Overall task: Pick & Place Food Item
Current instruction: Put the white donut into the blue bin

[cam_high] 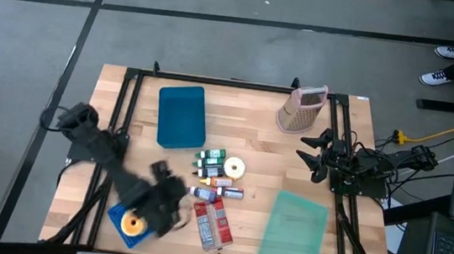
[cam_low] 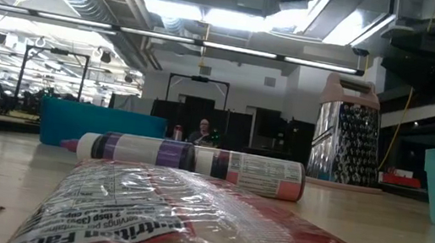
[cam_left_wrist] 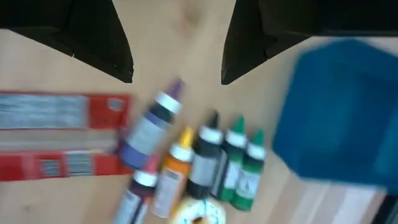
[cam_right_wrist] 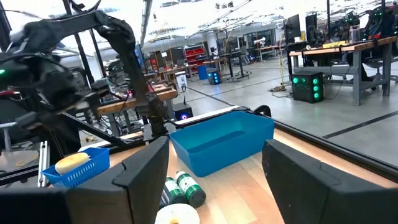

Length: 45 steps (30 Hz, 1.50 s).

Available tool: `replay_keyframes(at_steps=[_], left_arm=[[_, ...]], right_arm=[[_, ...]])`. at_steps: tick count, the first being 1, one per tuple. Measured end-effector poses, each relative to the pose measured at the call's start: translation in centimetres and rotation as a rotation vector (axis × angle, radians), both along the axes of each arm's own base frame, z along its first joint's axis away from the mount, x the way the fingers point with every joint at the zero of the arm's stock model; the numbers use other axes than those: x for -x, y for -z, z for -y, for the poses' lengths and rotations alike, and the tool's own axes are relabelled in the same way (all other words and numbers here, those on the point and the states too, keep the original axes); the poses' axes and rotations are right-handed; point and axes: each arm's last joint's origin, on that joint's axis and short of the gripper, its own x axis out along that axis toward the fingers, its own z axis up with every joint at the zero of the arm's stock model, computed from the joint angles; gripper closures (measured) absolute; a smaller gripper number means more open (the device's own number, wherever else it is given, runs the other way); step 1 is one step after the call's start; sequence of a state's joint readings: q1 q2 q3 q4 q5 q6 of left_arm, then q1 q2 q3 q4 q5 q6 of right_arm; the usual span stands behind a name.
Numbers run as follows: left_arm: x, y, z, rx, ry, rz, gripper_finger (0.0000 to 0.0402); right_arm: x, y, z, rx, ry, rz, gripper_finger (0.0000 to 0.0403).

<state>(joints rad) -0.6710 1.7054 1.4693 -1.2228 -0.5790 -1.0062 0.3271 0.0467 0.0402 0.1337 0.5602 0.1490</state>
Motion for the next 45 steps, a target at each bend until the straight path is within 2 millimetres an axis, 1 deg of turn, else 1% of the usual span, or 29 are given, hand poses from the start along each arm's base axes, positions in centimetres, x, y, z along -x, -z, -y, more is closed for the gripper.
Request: replay_keyframes(at_steps=[2, 5, 9, 12, 15, 17, 19, 22, 24, 29, 33, 36, 39, 43, 45], left_arm=[[-2.2, 0.0, -2.4, -0.021, 0.059, -0.042, 0.0162], [-5.2, -0.2, -6.2, -0.046, 0.125, -0.037, 0.0162], [-8.3, -0.7, -11.6, -0.034, 0.192, 0.004, 0.0162], [-9.9, -1.0, -15.3, 0.004, 0.246, 0.062, 0.0162], [-11.0, -1.0, -18.3, 0.031, 0.301, 0.110, 0.0162], [-11.6, -0.4, -19.9, 0.048, 0.317, 0.116, 0.0162], [-12.0, 0.7, -21.1, 0.066, 0.314, 0.078, 0.0162], [-12.9, 3.0, -22.3, 0.103, 0.320, 0.024, 0.0162], [-13.6, 4.7, -22.7, 0.122, 0.338, -0.012, 0.0162], [-15.4, 9.1, -22.8, 0.175, 0.363, -0.065, 0.0162], [-16.1, 11.6, -22.7, 0.199, 0.370, -0.094, 0.0162], [-16.4, 12.7, -22.6, 0.212, 0.374, -0.104, 0.0162], [-16.7, 13.3, -22.5, 0.228, 0.375, -0.094, 0.0162], [-16.9, 13.4, -22.3, 0.243, 0.386, -0.077, 0.0162], [-16.9, 13.0, -22.3, 0.246, 0.387, -0.074, 0.0162]], right_arm=[[0.0, 0.0, 0.0, -0.001, 0.000, 0.000, 0.0149], [0.0, 0.0, 0.0, -0.004, -0.001, 0.001, 0.0149], [0.0, 0.0, 0.0, -0.004, -0.001, 0.000, 0.0149], [0.0, 0.1, 0.0, -0.003, -0.004, -0.006, 0.0149], [0.0, 0.2, 0.0, -0.001, -0.004, -0.022, 0.0149], [0.0, 0.4, 0.0, -0.010, -0.006, -0.030, 0.0149], [0.0, 0.4, 0.0, -0.012, -0.005, -0.033, 0.0149], [0.0, 0.4, 0.0, -0.011, -0.006, -0.037, 0.0149], [0.0, 0.4, 0.0, -0.010, -0.005, -0.038, 0.0149], [-0.1, 0.5, 0.0, -0.008, -0.005, -0.046, 0.0149], [-0.1, 0.6, 0.0, -0.009, -0.005, -0.057, 0.0149], [-0.1, 0.7, 0.0, -0.019, -0.006, -0.058, 0.0149], [-0.1, 0.7, 0.0, -0.019, -0.005, -0.065, 0.0149], [-0.1, 0.8, 0.0, -0.021, -0.003, -0.067, 0.0149], [-0.1, 0.8, 0.0, -0.021, -0.003, -0.068, 0.0149]])
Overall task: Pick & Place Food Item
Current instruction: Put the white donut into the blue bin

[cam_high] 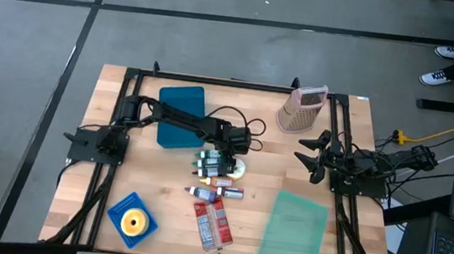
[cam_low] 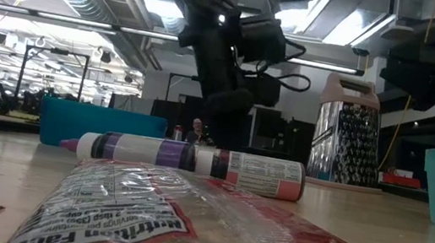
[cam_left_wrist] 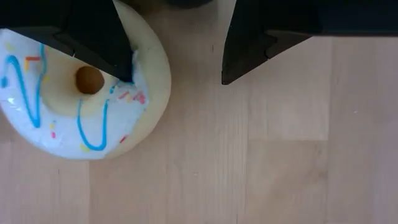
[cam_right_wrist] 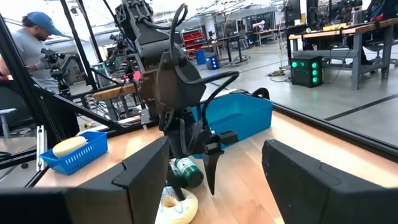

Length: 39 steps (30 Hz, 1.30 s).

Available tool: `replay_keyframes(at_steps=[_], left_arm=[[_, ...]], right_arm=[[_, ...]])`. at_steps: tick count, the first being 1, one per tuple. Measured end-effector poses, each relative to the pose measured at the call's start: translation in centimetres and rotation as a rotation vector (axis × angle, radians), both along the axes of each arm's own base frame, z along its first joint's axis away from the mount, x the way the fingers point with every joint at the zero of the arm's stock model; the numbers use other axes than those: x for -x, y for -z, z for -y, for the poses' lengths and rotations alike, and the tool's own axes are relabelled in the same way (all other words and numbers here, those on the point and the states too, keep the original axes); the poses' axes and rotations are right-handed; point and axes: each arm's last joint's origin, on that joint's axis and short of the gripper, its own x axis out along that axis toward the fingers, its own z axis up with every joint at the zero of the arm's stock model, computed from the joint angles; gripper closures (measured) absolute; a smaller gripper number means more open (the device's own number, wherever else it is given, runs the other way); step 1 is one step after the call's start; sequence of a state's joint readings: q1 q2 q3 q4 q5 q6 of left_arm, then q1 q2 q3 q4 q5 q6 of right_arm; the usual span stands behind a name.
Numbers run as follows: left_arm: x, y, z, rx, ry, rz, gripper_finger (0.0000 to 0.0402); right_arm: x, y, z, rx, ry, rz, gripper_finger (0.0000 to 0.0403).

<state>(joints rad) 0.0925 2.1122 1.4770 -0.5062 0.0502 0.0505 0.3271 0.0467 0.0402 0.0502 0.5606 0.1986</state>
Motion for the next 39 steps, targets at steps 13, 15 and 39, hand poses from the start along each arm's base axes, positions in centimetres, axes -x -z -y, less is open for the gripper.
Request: replay_keyframes(at_steps=[13, 15, 39], left_arm=[[-1.9, -5.6, 0.7, 0.033, 0.023, 0.078, 0.0162], [-1.8, -5.5, 1.1, 0.024, 0.027, 0.059, 0.0162], [-2.7, -0.7, 2.1, -0.080, -0.012, -0.055, 0.0171]], right_arm=[[0.0, 0.1, 0.0, -0.001, 0.000, -0.007, 0.0149], [0.0, 0.1, 0.0, -0.001, -0.001, -0.007, 0.0149], [0.0, 0.1, 0.0, -0.020, -0.001, -0.009, 0.0149]])
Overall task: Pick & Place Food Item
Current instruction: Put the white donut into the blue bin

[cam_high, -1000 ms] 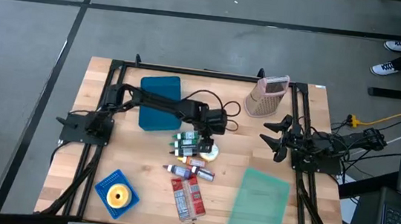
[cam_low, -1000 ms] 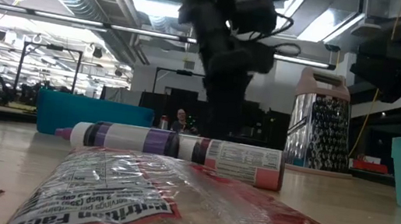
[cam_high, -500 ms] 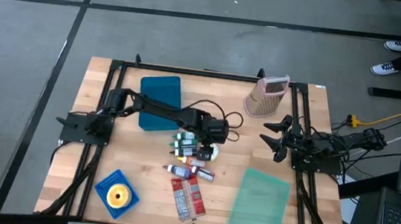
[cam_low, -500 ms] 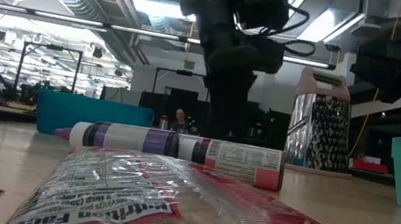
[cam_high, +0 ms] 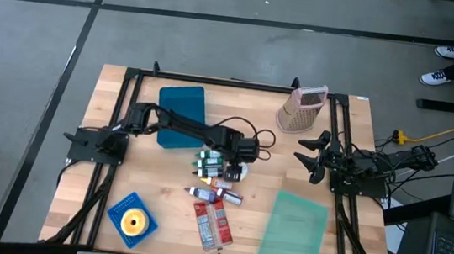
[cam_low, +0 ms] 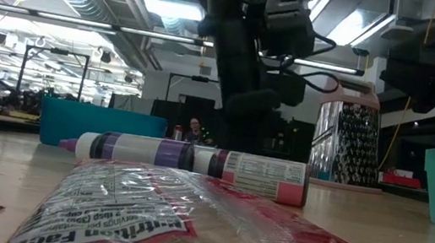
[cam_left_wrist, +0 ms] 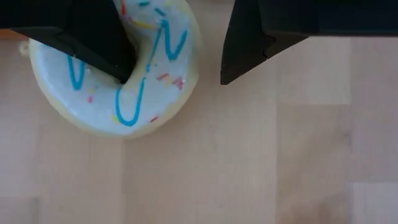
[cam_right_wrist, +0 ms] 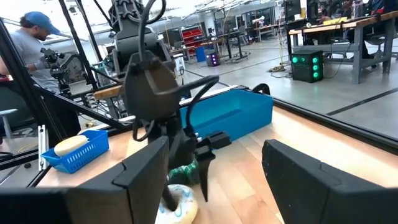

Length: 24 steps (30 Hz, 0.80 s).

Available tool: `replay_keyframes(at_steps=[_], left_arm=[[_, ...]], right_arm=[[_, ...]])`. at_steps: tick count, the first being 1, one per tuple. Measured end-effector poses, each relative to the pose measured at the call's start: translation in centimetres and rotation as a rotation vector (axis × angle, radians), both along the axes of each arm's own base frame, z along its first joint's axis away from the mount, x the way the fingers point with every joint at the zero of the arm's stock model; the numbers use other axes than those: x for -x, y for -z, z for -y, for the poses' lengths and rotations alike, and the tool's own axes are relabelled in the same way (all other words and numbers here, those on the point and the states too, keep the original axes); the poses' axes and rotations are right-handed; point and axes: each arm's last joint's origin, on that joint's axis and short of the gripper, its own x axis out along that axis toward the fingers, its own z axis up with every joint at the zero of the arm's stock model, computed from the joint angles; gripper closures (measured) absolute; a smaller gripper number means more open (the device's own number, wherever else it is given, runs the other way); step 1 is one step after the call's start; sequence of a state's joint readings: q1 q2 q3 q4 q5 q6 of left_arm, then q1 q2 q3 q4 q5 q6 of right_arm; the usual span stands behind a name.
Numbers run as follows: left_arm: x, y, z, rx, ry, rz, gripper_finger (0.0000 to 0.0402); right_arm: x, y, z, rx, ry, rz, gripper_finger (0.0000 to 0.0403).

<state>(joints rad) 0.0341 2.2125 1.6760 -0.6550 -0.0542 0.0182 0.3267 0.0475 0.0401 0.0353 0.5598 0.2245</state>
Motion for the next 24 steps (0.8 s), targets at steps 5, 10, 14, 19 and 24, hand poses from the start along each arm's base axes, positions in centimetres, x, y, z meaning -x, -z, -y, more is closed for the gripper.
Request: replay_keyframes(at_steps=[5, 10, 14, 19, 24], left_arm=[[0.0, -0.2, -0.3, -0.007, -0.006, 0.005, 0.0250], [0.2, -0.6, -0.3, -0.009, -0.004, 0.003, 0.0367], [0.5, -2.3, -0.4, -0.013, -0.001, 0.034, 0.0387], [1.8, -6.7, 0.2, -0.010, 0.010, 0.110, 0.0387], [4.7, -12.2, 2.1, 0.006, 0.028, 0.158, 0.0389]], right_arm=[[0.0, 0.0, 0.0, 0.000, 0.000, 0.000, 0.0149], [0.0, 0.0, 0.0, 0.000, 0.000, 0.000, 0.0149], [0.0, 0.0, 0.0, 0.001, 0.000, -0.002, 0.0149], [0.0, 0.0, 0.0, 0.001, 0.000, -0.003, 0.0149], [0.0, 0.1, 0.0, 0.001, 0.000, -0.008, 0.0149]])
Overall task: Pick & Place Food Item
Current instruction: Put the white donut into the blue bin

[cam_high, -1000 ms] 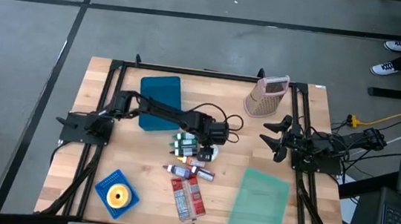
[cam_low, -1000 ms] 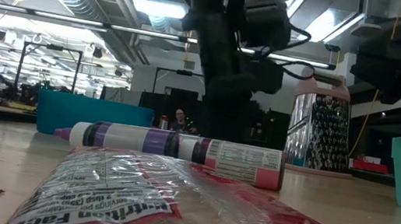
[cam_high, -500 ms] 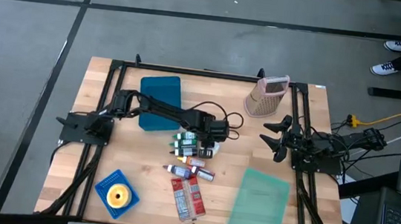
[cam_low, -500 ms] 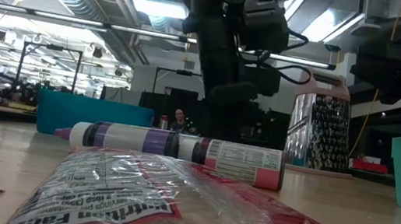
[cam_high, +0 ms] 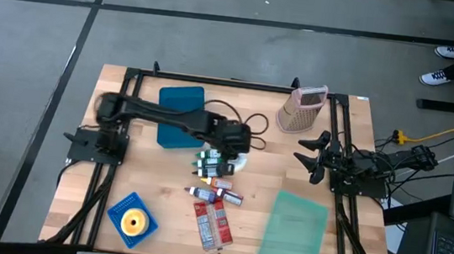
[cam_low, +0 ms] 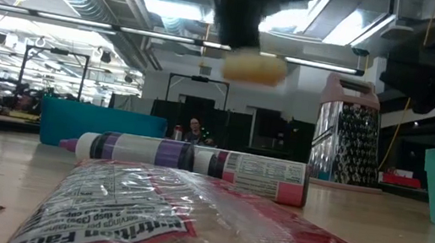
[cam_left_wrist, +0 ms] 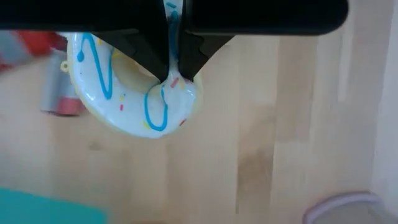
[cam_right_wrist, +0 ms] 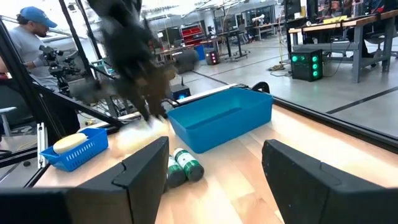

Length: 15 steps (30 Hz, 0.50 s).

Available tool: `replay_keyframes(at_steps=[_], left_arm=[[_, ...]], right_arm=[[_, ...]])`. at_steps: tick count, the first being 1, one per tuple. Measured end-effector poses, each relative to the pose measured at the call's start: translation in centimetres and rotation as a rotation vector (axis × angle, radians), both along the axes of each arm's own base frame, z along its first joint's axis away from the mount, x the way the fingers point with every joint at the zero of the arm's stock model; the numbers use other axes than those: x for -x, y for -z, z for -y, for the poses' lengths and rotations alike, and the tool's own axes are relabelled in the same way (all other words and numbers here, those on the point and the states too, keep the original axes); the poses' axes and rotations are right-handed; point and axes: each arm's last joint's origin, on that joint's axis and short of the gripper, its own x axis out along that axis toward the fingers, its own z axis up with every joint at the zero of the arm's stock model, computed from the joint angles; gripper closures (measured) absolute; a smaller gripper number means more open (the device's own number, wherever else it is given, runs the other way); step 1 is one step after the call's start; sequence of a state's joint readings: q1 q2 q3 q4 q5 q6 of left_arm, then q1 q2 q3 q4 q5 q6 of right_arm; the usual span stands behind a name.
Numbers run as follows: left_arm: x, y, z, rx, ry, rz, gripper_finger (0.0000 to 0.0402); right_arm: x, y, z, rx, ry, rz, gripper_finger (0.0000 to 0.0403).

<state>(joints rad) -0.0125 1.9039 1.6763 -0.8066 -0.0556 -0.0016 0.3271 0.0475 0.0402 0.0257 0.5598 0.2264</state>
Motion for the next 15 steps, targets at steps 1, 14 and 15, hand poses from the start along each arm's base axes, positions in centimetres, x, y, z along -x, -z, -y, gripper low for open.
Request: replay_keyframes(at_steps=[1, 14, 15], left_arm=[[0.7, -1.0, 0.6, 0.009, 0.002, 0.004, 0.0389], [10.8, -5.1, 13.8, 0.014, -0.130, -0.162, 0.0389], [11.5, -5.1, 15.1, 0.014, -0.147, -0.151, 0.0389]], right_arm=[[0.0, 0.0, 0.0, 0.000, 0.000, -0.004, 0.0149], [0.0, 0.2, 0.0, -0.020, -0.005, -0.014, 0.0149], [0.0, 0.2, 0.0, -0.021, -0.005, -0.013, 0.0149]])
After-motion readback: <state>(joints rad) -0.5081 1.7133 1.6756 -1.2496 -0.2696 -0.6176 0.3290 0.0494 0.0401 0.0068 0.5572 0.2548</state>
